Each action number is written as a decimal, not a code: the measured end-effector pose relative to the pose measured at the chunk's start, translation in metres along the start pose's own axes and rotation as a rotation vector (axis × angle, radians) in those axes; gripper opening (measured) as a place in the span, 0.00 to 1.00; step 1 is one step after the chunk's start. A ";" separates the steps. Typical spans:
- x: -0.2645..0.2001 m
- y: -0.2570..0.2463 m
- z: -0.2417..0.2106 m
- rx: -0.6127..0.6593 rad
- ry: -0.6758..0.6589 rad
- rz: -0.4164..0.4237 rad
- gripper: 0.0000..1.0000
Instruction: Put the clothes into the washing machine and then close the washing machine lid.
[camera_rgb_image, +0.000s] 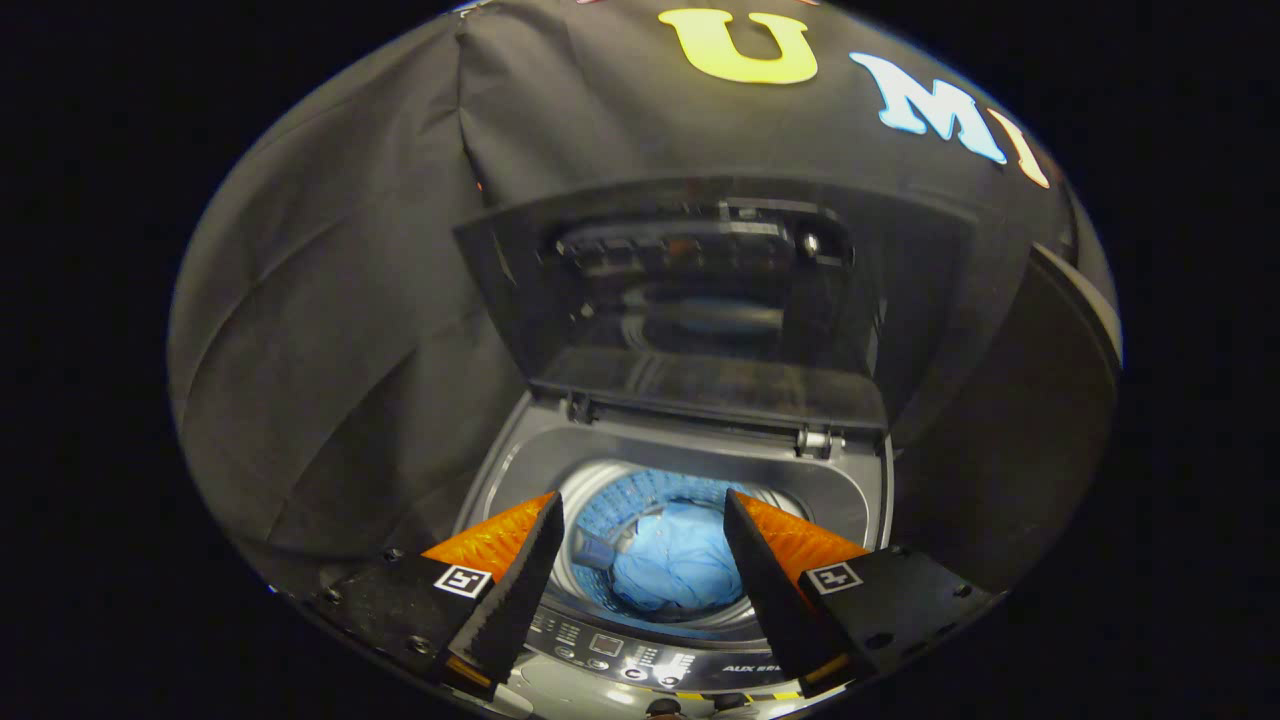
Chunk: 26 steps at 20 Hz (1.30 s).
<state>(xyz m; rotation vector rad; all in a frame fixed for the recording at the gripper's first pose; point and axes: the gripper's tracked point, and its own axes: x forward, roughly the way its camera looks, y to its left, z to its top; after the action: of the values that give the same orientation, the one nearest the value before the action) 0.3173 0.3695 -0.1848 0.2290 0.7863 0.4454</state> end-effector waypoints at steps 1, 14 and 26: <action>-0.008 0.008 0.013 -0.004 -0.029 0.017 0.98; -0.122 0.021 0.200 -0.003 -0.363 0.070 0.98; -0.040 -0.044 0.218 -0.090 -0.226 -0.090 0.98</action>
<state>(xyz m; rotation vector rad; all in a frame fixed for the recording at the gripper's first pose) 0.4636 0.3048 -0.0255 0.1564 0.5512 0.3615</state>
